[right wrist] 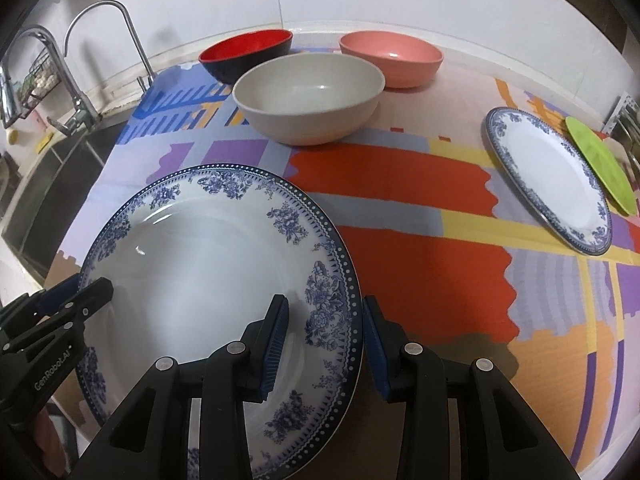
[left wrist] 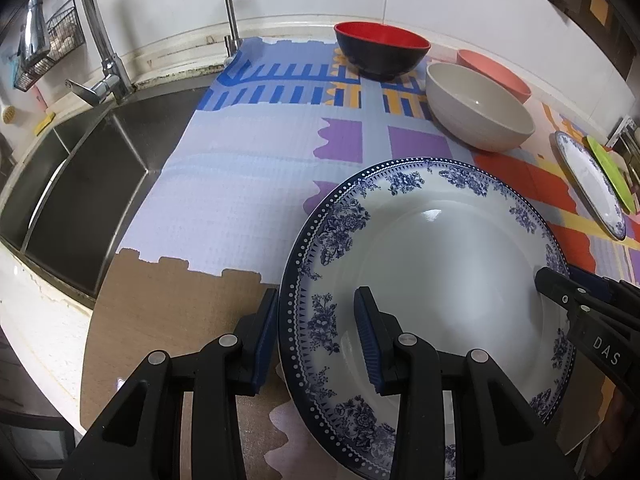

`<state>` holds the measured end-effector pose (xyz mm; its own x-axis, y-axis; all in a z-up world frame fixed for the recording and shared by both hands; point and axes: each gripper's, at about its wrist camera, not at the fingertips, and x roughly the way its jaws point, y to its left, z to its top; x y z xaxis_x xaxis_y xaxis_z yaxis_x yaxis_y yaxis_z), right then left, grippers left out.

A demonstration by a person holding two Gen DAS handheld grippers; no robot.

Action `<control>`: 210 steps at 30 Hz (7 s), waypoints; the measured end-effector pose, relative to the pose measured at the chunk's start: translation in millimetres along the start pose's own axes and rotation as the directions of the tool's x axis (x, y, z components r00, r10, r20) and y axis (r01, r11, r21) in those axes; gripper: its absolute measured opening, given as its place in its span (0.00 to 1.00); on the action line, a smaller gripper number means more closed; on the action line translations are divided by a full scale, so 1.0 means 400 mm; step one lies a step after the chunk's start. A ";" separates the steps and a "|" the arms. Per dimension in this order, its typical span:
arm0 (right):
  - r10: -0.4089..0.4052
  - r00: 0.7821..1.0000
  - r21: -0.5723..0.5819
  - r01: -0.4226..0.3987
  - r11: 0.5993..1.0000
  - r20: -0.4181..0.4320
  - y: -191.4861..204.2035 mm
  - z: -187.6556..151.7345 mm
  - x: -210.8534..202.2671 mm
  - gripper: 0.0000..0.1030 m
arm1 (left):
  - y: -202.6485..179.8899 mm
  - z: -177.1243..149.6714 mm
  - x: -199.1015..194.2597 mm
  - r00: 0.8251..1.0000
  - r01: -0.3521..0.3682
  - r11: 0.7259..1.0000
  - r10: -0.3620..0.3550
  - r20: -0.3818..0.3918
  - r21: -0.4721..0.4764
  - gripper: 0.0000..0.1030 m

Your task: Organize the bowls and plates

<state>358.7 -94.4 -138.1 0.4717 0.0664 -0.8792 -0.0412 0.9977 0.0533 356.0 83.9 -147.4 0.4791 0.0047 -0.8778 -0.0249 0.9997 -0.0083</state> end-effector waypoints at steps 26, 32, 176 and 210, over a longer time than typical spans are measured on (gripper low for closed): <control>0.010 1.000 0.005 -0.010 1.000 -0.023 0.006 -0.013 0.027 0.38 | 0.001 0.002 0.001 1.000 -0.005 1.000 0.005 0.004 0.000 0.58; -0.021 1.000 0.033 0.020 0.999 0.018 -0.012 -0.008 -0.004 0.52 | -0.024 0.032 -0.069 0.993 -0.028 0.998 0.022 0.116 0.048 0.83; -0.158 0.977 0.227 0.123 0.966 0.143 -0.485 0.169 -0.163 0.37 | -0.470 0.278 -0.118 0.979 0.155 0.974 -0.174 0.103 0.167 0.37; -0.033 0.995 0.031 0.030 0.999 0.090 -0.028 0.079 -0.150 0.37 | -0.015 0.098 -0.146 0.999 0.025 1.000 -0.025 0.049 -0.003 0.37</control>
<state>358.6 -109.3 -70.9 0.5501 0.0344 -0.8344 0.0008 0.9991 0.0417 362.5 78.5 -77.2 0.5216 -0.0187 -0.8530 -0.0154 0.9994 -0.0313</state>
